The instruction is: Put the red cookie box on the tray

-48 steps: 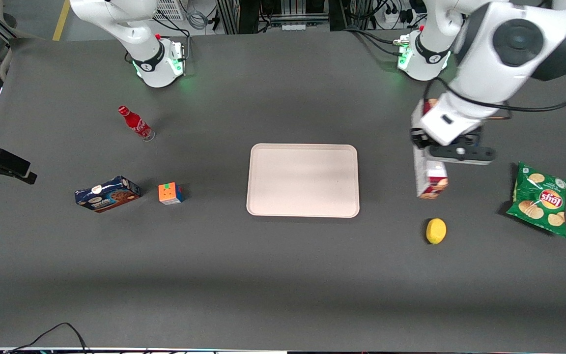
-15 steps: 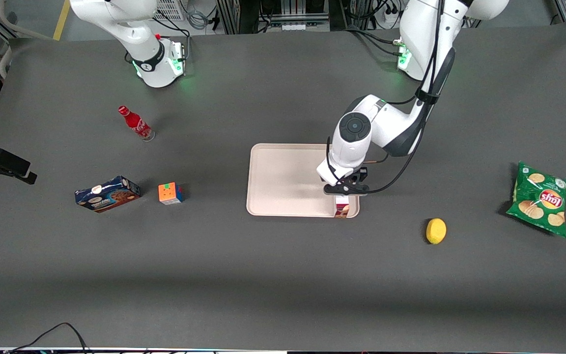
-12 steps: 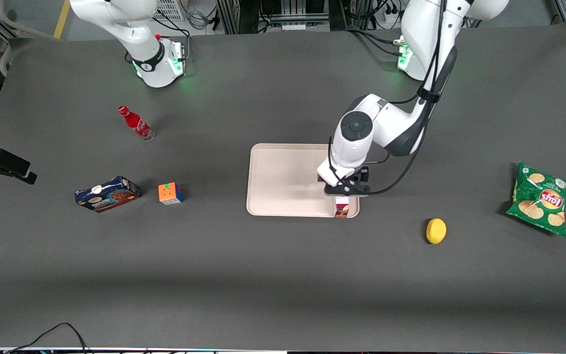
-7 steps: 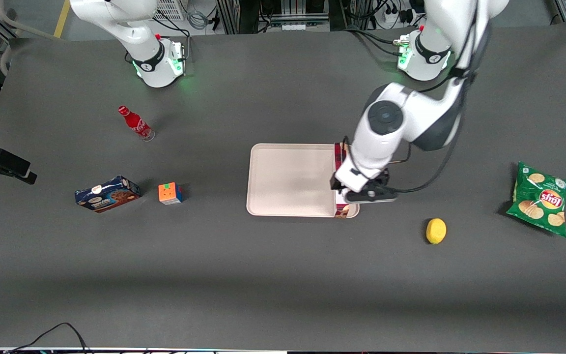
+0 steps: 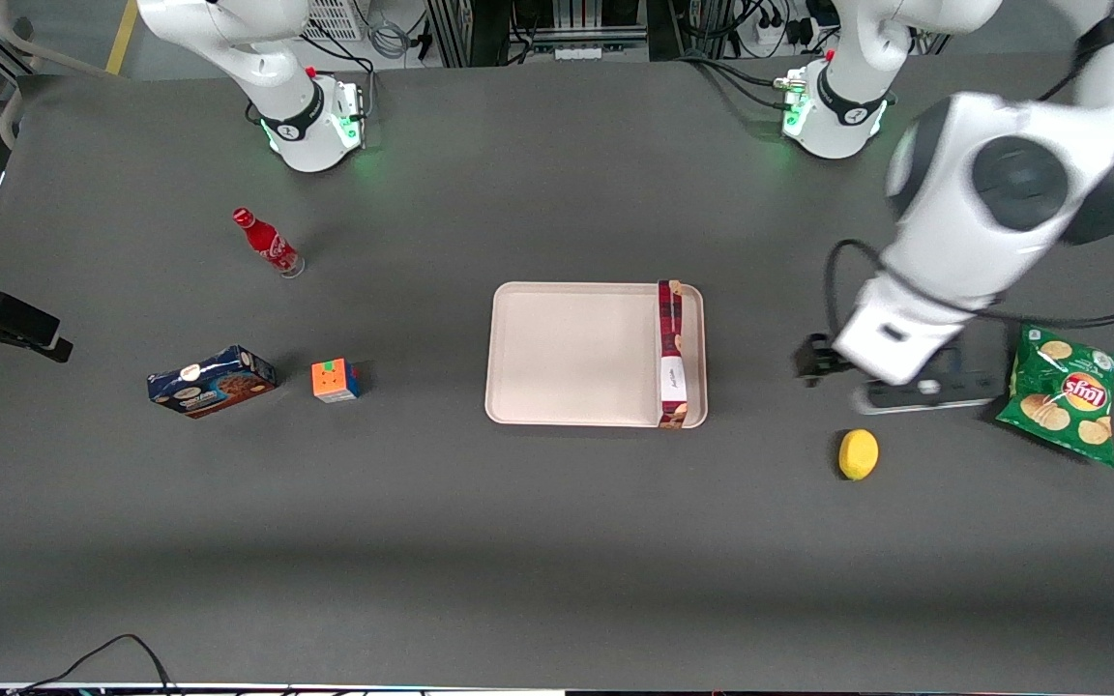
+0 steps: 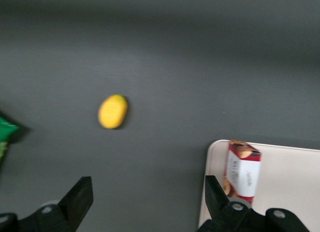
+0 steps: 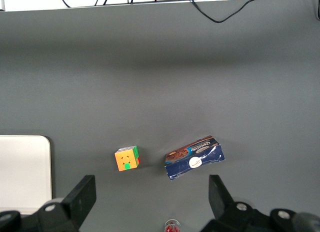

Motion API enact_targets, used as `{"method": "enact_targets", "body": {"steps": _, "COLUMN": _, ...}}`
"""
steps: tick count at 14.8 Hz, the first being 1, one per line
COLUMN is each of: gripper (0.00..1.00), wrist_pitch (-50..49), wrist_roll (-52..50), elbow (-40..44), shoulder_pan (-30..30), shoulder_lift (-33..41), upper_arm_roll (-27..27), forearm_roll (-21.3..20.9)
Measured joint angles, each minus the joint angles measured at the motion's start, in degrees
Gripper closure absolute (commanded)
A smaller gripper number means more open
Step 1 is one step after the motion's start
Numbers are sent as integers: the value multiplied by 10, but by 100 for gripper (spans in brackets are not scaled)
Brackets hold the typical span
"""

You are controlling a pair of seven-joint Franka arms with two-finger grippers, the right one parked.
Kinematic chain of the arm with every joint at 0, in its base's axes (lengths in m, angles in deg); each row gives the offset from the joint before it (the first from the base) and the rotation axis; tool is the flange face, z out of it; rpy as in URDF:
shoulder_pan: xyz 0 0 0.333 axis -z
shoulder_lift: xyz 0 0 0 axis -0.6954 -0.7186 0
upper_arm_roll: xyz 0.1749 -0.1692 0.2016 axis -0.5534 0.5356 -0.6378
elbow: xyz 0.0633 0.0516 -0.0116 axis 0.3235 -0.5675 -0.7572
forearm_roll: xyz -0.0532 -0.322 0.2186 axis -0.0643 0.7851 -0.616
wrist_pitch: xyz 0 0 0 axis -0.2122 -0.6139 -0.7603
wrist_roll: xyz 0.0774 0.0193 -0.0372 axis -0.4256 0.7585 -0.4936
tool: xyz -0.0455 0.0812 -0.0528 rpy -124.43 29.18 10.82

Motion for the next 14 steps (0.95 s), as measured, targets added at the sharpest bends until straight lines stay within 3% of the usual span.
{"method": "enact_targets", "body": {"steps": 6, "gripper": 0, "wrist_pitch": -90, "wrist_roll": 92, "elbow": 7, "shoulder_pan": -63, "shoulder_lift": 86, "upper_arm_roll": -17, "forearm_roll": 1}}
{"method": "enact_targets", "body": {"steps": 14, "gripper": 0, "wrist_pitch": -109, "wrist_roll": 144, "elbow": 6, "shoulder_pan": -93, "shoulder_lift": 110, "upper_arm_roll": -29, "forearm_roll": 1}}
